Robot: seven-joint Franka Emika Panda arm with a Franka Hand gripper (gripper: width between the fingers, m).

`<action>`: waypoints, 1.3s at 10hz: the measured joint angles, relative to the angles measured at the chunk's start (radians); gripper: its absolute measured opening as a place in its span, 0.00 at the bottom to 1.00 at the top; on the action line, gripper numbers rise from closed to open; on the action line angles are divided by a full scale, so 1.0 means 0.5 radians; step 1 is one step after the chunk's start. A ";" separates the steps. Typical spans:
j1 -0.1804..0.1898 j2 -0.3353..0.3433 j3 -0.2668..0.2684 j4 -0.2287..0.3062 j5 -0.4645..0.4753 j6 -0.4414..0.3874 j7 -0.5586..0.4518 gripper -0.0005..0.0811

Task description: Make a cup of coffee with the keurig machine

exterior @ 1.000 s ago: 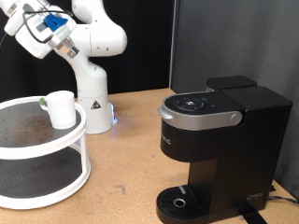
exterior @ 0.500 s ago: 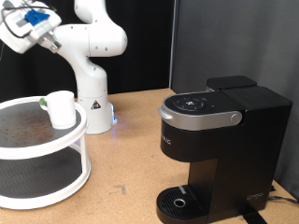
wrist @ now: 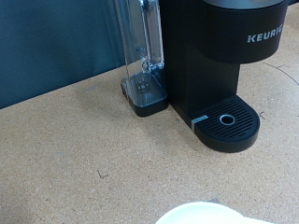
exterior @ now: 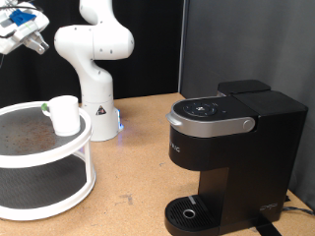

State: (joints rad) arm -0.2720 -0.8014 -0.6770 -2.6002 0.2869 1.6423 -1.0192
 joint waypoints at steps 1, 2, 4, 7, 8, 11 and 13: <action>-0.005 0.000 -0.018 -0.016 0.000 0.010 -0.007 0.01; -0.008 0.001 -0.037 -0.040 -0.004 0.031 -0.014 0.01; -0.018 0.003 -0.062 -0.133 -0.055 0.158 -0.056 0.01; -0.034 0.012 -0.123 -0.281 -0.079 0.424 -0.165 0.01; -0.034 0.007 -0.162 -0.332 -0.060 0.545 -0.228 0.11; -0.030 0.005 -0.295 -0.431 0.017 0.755 -0.390 0.50; -0.014 0.033 -0.344 -0.475 0.052 0.886 -0.430 0.75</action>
State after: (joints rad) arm -0.2790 -0.7851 -0.8487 -2.8378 0.3126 2.0855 -1.2342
